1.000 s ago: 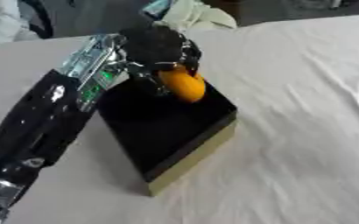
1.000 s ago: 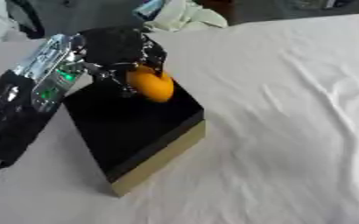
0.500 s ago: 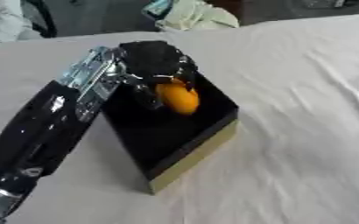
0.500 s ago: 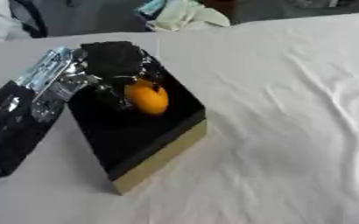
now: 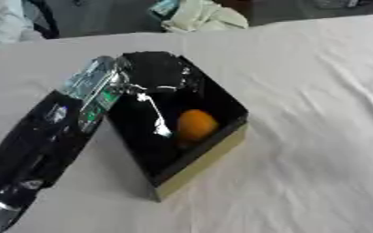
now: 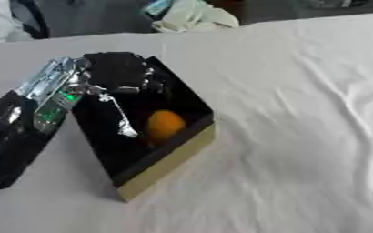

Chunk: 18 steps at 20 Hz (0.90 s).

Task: Pick up objects on the table and place them in the box.

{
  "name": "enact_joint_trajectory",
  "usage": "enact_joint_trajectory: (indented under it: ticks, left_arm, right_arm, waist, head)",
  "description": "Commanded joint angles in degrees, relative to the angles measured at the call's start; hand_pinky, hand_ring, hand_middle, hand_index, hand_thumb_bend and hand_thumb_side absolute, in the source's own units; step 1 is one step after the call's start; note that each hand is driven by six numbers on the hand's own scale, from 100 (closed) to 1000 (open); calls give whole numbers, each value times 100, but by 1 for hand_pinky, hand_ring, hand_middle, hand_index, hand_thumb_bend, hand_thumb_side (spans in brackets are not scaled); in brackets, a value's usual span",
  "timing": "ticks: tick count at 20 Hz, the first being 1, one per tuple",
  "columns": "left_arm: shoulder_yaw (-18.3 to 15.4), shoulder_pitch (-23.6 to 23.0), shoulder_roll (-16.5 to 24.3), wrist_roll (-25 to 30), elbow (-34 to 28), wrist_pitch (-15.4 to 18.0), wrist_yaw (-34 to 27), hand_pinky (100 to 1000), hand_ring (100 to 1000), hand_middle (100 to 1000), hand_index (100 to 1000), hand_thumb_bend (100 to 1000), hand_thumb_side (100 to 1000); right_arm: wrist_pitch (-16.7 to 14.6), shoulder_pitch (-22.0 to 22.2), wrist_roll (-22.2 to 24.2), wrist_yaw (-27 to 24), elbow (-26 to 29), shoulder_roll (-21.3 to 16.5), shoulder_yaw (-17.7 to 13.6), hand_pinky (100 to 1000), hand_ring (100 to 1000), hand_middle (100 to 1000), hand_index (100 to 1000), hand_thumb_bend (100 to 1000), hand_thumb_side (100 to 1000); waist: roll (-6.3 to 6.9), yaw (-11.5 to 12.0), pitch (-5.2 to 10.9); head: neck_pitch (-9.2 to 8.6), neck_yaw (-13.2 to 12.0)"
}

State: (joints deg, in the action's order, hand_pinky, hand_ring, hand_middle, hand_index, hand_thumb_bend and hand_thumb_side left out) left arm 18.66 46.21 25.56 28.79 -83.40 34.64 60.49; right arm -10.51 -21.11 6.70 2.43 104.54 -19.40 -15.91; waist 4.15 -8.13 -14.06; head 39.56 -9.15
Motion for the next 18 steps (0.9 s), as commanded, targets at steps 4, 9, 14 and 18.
enact_joint_trajectory:
  ticks: [4, 9, 14, 18]
  left_arm:
    - [-278, 69, 63, 207, -223, 272, 51, 579, 782, 795, 858, 632, 558]
    - [-585, 89, 148, -235, -601, -121, -268, 516, 751, 778, 843, 560, 501]
    - [-1227, -13, 337, -711, -1104, -595, -732, 442, 697, 757, 825, 524, 487]
    - [-1851, -300, 485, -1114, -1371, -998, -1134, 424, 677, 762, 826, 444, 513]
  right_arm:
    - [1, -31, -17, -28, 112, -98, -59, 684, 563, 586, 820, 100, 840]
    - [-1, -21, -35, -24, 113, -105, -73, 684, 563, 586, 819, 100, 838]
    - [-3, -11, -73, -15, 122, -121, -102, 684, 563, 586, 819, 100, 835]
    - [-7, -10, -121, 1, 142, -138, -135, 684, 564, 586, 819, 100, 830]
  waist:
    - [-42, 12, 121]
    - [-43, 23, 133]
    - [-50, 58, 139]
    - [-53, 89, 135]
  head:
    - [1, -10]
    - [-21, -6]
    - [-54, 40]
    - [-63, 71]
